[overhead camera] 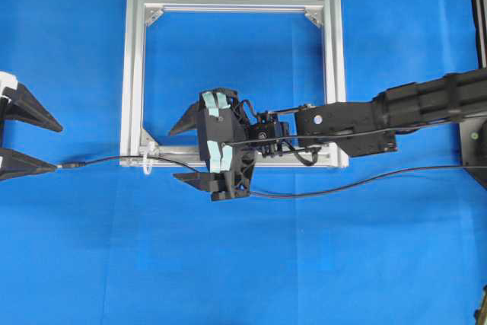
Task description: Insert the wire through the string loop located on the left side.
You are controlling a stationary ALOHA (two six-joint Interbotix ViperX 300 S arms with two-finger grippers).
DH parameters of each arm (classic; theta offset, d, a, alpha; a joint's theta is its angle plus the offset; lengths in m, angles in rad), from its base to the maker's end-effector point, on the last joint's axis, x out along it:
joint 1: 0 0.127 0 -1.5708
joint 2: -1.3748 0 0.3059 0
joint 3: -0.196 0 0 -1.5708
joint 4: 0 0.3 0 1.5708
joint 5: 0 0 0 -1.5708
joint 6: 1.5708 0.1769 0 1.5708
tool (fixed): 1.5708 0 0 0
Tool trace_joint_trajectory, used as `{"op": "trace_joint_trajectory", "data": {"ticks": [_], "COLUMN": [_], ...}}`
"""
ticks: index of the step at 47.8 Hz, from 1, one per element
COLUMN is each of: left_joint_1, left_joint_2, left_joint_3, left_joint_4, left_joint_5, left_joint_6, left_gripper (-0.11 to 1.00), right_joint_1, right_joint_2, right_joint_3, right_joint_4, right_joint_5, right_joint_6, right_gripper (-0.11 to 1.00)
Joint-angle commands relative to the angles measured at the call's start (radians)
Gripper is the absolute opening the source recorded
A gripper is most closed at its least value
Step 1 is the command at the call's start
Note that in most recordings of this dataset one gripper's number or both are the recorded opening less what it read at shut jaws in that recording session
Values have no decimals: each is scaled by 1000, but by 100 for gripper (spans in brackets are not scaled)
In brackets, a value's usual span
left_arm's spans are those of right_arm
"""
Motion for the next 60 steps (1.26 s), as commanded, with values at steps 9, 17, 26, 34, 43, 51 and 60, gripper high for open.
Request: {"op": "trace_joint_trajectory", "data": {"ticks": [9, 17, 26, 34, 43, 51, 60], "left_joint_1": [15, 37, 58, 61, 61, 61, 61], "left_joint_2": [-5, -3, -2, 0, 2, 2, 2], "left_joint_3": [-29, -41, -51, -51, -49, -49, -49], "left_joint_4": [15, 74, 91, 91, 91, 91, 91], "left_joint_5": [-144, -212, -262, -268, -268, -267, -267], "left_joint_6": [9, 29, 101, 133, 135, 135, 135], "left_gripper": [80, 80, 80, 80, 80, 80, 80], "right_joint_1": [-5, -5, -5, -5, -5, -5, -5], "right_joint_2": [-124, -160, -166, -166, -166, -167, -166], "right_joint_3": [-44, -54, -54, -54, -54, -52, -51], "right_joint_4": [0, -2, -2, 0, 0, 0, 0], "right_joint_5": [46, 77, 80, 80, 80, 80, 80], "right_joint_6": [2, 2, 2, 2, 2, 2, 3], "right_gripper": [90, 90, 90, 90, 90, 90, 90]}}
